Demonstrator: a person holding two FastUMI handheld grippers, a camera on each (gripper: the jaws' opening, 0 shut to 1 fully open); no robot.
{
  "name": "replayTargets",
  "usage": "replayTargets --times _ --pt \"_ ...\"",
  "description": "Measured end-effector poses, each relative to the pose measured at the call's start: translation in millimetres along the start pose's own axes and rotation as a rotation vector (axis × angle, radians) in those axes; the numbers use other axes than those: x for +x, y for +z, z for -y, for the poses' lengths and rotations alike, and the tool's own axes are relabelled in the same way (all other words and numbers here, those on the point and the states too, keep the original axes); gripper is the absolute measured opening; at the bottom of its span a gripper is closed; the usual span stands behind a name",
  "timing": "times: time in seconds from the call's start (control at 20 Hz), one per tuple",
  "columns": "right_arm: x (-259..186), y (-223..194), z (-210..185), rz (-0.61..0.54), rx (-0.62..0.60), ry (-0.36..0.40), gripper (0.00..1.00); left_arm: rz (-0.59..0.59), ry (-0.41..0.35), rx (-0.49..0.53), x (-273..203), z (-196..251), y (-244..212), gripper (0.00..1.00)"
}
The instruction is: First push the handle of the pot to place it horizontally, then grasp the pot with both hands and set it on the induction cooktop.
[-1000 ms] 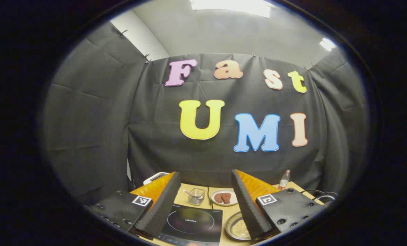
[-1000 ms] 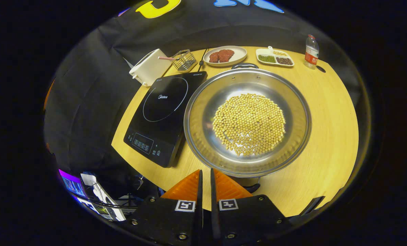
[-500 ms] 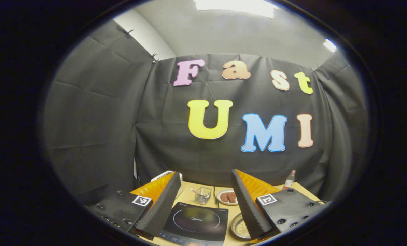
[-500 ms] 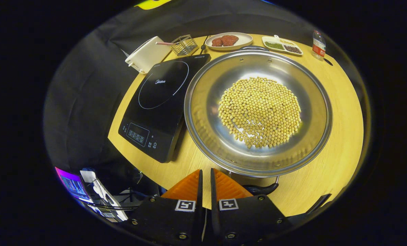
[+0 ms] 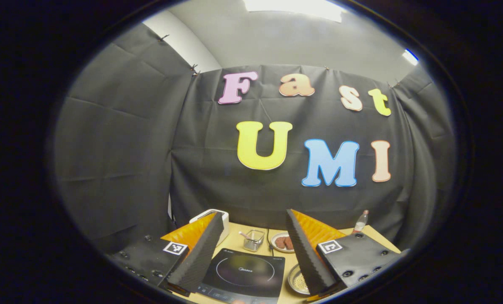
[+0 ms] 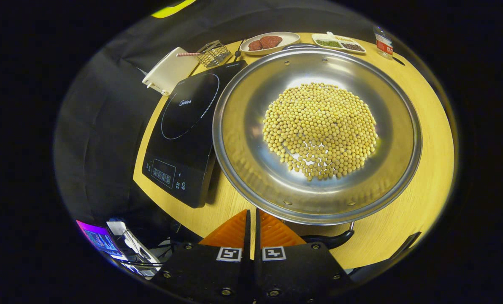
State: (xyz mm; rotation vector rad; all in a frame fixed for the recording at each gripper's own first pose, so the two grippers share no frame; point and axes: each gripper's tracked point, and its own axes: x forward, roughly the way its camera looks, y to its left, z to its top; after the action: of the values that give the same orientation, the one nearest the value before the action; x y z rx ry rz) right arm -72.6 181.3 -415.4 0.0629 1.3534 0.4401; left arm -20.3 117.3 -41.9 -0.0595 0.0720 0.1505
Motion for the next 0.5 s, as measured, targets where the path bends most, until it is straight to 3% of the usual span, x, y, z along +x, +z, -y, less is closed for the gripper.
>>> replayTargets --times 0.5 --pt "-4 -7 29 0.001 0.056 -0.027 0.04 -0.004 -0.016 0.007 1 5 0 0.99"
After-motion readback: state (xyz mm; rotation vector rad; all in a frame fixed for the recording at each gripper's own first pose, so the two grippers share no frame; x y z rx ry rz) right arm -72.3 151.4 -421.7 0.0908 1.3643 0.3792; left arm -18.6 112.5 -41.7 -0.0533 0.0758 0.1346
